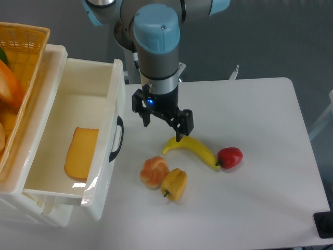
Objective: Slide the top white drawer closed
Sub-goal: 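Lower the gripper toward the table beside the open white drawer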
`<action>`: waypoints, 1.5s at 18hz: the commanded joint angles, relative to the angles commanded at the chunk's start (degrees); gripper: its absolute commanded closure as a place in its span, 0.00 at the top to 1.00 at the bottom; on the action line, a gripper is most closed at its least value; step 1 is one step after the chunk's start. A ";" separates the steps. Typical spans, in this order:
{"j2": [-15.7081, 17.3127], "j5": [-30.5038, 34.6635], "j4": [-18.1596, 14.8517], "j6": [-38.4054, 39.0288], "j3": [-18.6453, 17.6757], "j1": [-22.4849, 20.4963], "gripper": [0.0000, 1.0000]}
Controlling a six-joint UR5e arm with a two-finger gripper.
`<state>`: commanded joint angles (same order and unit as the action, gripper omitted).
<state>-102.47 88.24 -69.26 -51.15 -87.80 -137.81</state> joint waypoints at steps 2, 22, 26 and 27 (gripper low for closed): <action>-1.49 0.17 1.49 0.09 0.00 0.00 1.00; -3.08 7.47 5.80 16.79 -2.99 -1.41 1.00; -3.52 7.82 5.71 16.96 -3.78 -1.15 1.00; -3.78 7.82 5.71 17.31 -3.78 -1.15 1.00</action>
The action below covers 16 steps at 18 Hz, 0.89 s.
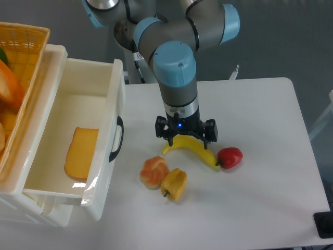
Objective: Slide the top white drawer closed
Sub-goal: 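Lower the gripper toward the table beside the open white drawer, then move the gripper against the front of the open white drawer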
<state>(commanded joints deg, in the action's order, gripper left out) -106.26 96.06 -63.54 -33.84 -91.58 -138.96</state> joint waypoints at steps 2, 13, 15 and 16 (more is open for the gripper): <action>-0.35 -0.18 0.09 0.01 -0.35 0.00 1.00; -1.50 -5.80 -0.53 0.44 -2.90 1.23 1.00; -1.76 -7.11 -0.53 0.88 -3.16 1.84 1.00; -2.11 -7.38 -0.53 1.93 -3.16 1.93 1.00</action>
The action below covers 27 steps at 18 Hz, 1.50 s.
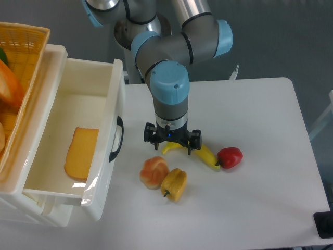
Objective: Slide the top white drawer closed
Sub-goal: 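Move the gripper against the front of the open white drawer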
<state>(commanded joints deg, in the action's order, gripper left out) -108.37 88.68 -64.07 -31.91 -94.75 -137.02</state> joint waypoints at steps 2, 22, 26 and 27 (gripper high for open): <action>-0.62 -0.53 0.00 1.68 0.09 0.44 1.00; -1.32 -4.57 -4.22 2.38 0.35 1.58 1.00; -1.06 -5.28 -4.75 2.38 0.35 1.67 1.00; -1.06 -5.28 -4.75 2.38 0.35 1.76 1.00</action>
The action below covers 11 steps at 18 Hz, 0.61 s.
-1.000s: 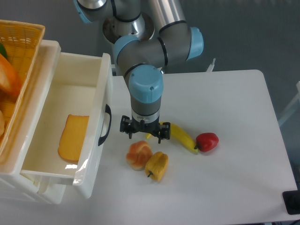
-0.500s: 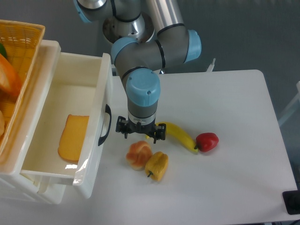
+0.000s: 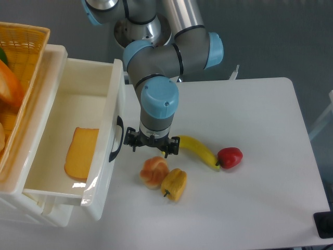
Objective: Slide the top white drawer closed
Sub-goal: 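Move the gripper against the front of the open white drawer, then push the drawer front with the gripper into the drawer unit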
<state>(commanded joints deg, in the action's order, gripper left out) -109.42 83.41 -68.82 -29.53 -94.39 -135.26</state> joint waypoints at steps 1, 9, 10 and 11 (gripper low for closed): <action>0.00 -0.09 0.00 0.00 0.00 0.09 1.00; 0.26 -0.88 -0.88 -0.09 0.09 0.88 1.00; 0.26 -1.14 -1.14 -0.09 0.09 1.05 1.00; 0.44 -1.14 -1.14 -0.09 0.17 1.32 1.00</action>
<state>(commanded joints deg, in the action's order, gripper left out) -108.99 82.27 -69.96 -29.62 -94.22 -133.95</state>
